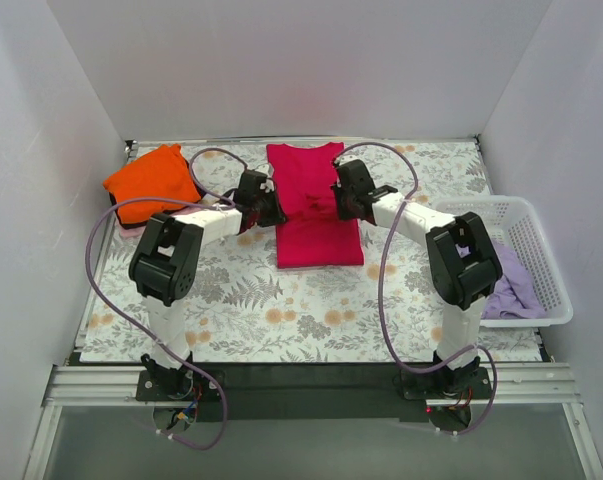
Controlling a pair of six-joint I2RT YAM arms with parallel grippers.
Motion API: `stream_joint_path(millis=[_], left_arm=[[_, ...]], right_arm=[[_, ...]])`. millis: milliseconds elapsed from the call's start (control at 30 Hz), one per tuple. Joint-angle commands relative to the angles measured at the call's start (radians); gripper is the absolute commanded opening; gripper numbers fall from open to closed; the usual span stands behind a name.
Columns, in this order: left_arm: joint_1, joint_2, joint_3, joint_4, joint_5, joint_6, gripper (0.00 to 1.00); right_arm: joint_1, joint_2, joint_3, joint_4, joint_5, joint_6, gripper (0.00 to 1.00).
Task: Fold and stack the t-shirts
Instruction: Fold the tshirt
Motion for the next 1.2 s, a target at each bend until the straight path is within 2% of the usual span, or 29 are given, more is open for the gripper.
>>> stream_joint_path(millis=[0, 33, 67, 133, 167, 200, 233, 267, 367, 500, 800, 833, 1167], left_arm=[[0.015, 0.014, 0.058, -0.017, 0.015, 0.018, 0.00], [0.017, 0.022, 0.078, -0.030, 0.015, 0.018, 0.00], [0.020, 0.031, 0.089, -0.040, 0.008, 0.016, 0.15], [0.020, 0.029, 0.095, -0.043, -0.011, 0.012, 0.35], [0.020, 0.011, 0.097, -0.040, -0.026, 0.009, 0.47], [0.020, -0.001, 0.097, -0.038, -0.038, 0.007, 0.68], [0.018, -0.015, 0.098, -0.035, -0.063, 0.009, 0.80], [0.020, -0.041, 0.104, -0.035, -0.074, 0.012, 0.85], [0.018, -0.101, 0.103, -0.028, -0.103, 0.016, 0.87], [0.014, -0.175, -0.001, 0.040, -0.101, 0.010, 0.88], [0.006, -0.182, -0.170, 0.041, -0.097, -0.016, 0.83], [-0.005, -0.197, -0.242, 0.058, -0.092, -0.031, 0.83], [-0.023, -0.299, -0.395, 0.081, -0.063, -0.076, 0.84]], right_arm=[[-0.016, 0.051, 0.072, -0.023, -0.004, -0.022, 0.01], [-0.022, 0.058, 0.078, -0.027, -0.009, -0.022, 0.01], [-0.025, 0.073, 0.093, -0.030, -0.012, -0.023, 0.14], [-0.028, 0.081, 0.104, -0.038, -0.017, -0.023, 0.34], [-0.028, 0.082, 0.109, -0.038, -0.017, -0.026, 0.51], [-0.028, 0.075, 0.115, -0.040, -0.015, -0.031, 0.65], [-0.028, 0.067, 0.116, -0.040, -0.009, -0.034, 0.75], [-0.027, 0.058, 0.116, -0.040, -0.006, -0.037, 0.91], [-0.030, -0.002, 0.106, -0.040, 0.014, -0.042, 0.93], [-0.028, -0.097, 0.043, -0.024, 0.003, -0.039, 0.92], [-0.028, -0.158, -0.169, 0.028, -0.035, 0.000, 0.88], [-0.028, -0.186, -0.250, 0.043, -0.059, 0.027, 0.86], [-0.025, -0.353, -0.437, 0.082, -0.098, 0.072, 0.85]])
